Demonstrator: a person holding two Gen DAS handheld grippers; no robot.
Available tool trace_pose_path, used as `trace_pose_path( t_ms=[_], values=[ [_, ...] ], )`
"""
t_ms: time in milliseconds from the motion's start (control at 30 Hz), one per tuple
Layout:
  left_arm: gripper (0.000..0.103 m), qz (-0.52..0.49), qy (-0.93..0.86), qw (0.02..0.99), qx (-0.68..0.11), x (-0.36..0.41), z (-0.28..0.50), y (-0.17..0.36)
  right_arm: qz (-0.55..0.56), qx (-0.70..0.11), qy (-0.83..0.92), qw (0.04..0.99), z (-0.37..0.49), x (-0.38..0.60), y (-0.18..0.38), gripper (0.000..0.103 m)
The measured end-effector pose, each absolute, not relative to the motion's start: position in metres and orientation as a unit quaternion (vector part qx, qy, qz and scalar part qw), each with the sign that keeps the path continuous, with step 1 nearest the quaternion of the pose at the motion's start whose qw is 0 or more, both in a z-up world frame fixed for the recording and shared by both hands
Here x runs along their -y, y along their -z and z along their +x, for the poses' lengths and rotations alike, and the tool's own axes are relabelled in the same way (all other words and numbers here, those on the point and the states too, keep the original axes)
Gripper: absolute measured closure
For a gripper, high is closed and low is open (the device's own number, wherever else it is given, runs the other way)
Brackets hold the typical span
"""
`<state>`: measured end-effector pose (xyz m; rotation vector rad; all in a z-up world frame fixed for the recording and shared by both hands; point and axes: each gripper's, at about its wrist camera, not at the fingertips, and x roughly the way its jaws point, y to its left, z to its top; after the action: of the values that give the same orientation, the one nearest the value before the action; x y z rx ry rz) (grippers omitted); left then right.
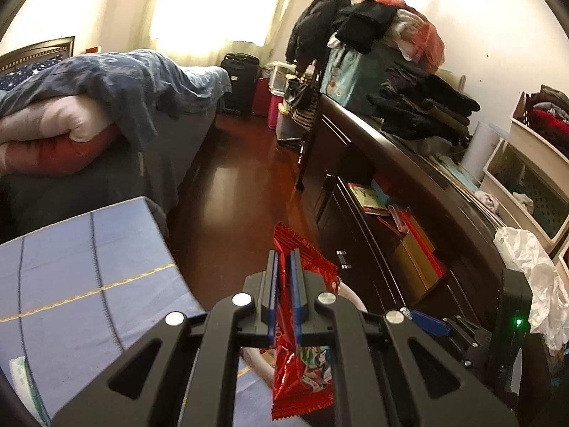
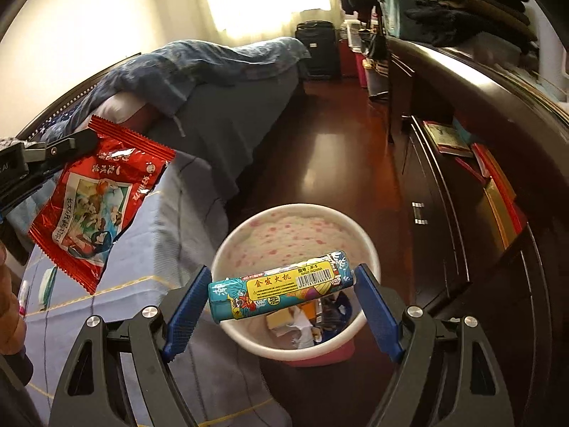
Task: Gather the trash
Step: 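Carry the snack bag and candy stick over the wastebasket and open both tools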
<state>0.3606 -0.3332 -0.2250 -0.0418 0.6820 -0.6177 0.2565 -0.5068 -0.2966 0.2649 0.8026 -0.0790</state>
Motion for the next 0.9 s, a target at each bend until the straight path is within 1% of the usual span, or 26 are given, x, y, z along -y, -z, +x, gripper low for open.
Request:
trace_pose_path(
  t_ms=[333, 800, 833, 867, 900],
  values=[
    [0.094, -0.002, 0.31, 0.886, -0.344, 0.373, 0.378, 0.247, 0.134, -0.396, 0.052, 0.907, 0.269, 0.528, 0.315, 0.021],
    [0.093, 0.02, 0.297, 0.879, -0.373, 0.401, 0.402, 0.284, 0.11, -0.414, 0.074, 0.9, 0.292, 0.534, 0.345, 0.021],
    [0.092, 0.022, 0.294, 0.879, -0.374, 0.401, 0.404, 0.287, 0.106, -0.415, 0.074, 0.901, 0.294, 0.533, 0.346, 0.021],
    [0.086, 0.024, 0.291, 0.879, -0.376, 0.403, 0.405, 0.288, 0.101, -0.415, 0.076, 0.901, 0.296, 0.533, 0.348, 0.021],
    [0.084, 0.024, 0.289, 0.879, -0.377, 0.403, 0.407, 0.29, 0.098, -0.415, 0.079, 0.901, 0.298, 0.532, 0.35, 0.021]
  ],
)
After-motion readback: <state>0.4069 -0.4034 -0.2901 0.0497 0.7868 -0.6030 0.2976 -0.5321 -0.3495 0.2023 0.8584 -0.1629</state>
